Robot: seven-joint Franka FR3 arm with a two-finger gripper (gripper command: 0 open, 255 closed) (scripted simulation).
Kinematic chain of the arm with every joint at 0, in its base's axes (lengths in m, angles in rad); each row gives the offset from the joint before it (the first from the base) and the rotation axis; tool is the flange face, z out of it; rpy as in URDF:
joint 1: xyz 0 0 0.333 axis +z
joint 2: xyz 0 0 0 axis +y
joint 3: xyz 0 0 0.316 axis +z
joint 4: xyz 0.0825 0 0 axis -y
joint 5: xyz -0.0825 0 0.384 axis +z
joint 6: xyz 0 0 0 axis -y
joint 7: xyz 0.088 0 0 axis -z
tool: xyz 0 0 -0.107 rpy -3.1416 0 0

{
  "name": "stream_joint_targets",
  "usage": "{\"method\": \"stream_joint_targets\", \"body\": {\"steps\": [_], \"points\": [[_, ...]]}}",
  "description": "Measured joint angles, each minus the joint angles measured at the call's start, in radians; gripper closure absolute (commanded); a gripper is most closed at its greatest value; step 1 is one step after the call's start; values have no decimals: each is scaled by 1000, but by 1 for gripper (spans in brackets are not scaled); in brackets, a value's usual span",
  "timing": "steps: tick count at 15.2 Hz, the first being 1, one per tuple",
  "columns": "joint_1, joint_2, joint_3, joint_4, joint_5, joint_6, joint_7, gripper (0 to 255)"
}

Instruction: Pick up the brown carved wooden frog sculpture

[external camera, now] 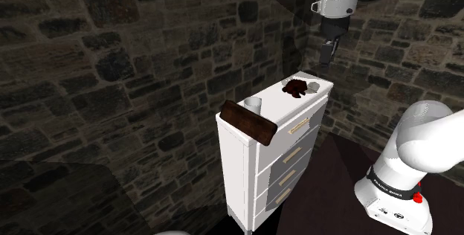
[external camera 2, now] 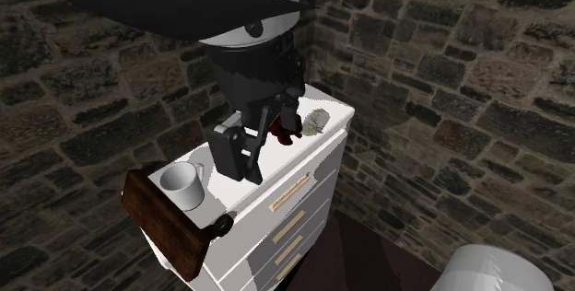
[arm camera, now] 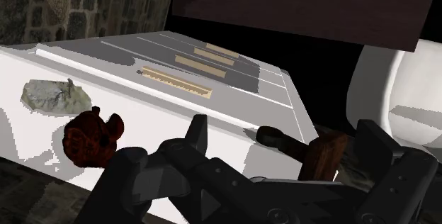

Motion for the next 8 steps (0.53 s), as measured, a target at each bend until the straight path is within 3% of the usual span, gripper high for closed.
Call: {"method": "stream_joint_targets", "body": {"steps": [2, 8], "points": [[-5, 8, -7, -2, -4, 11, -1, 0], [-54, 145, -71, -10, -31, 158, 9, 0]]}}
